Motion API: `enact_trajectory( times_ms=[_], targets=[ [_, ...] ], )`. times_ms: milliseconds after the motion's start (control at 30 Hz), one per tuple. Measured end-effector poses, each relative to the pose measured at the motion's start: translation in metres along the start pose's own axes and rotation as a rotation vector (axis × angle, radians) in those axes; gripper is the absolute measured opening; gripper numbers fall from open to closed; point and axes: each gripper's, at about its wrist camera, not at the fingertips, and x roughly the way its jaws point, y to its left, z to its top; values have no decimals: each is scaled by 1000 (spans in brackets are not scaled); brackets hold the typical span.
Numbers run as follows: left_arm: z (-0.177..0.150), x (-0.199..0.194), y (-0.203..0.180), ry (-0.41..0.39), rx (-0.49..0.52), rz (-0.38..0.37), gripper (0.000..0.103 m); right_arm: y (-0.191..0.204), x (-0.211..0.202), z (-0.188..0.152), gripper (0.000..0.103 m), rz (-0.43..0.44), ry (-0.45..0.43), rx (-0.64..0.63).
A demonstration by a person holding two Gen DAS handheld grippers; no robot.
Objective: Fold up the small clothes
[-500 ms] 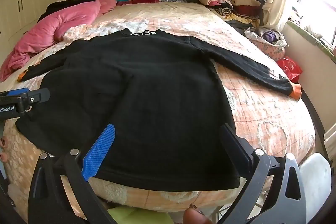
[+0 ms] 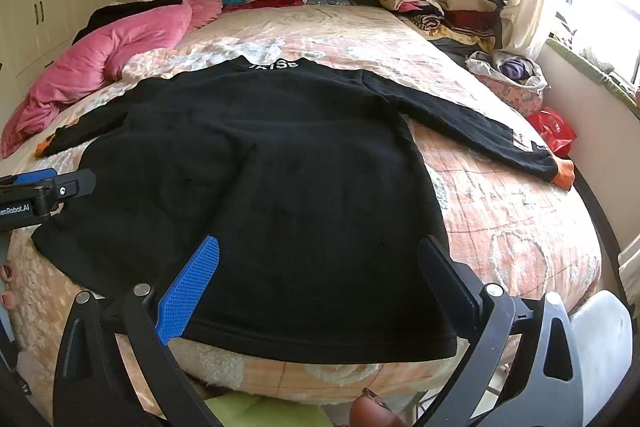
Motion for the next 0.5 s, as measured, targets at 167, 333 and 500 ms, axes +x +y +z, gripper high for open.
enact_trajectory(
  times_ms=[167,333,500],
  targets=[
    [-1,1,-2,-2,1,-2,95,-1,1,1,99,8,1,-3],
    [-1,0,-3,-2,0,1,95,-1,1,1,99,7,0,-1],
    [-2,1,-3,-5,0,1,95,-1,1,1,99,10,2,-1]
  ],
)
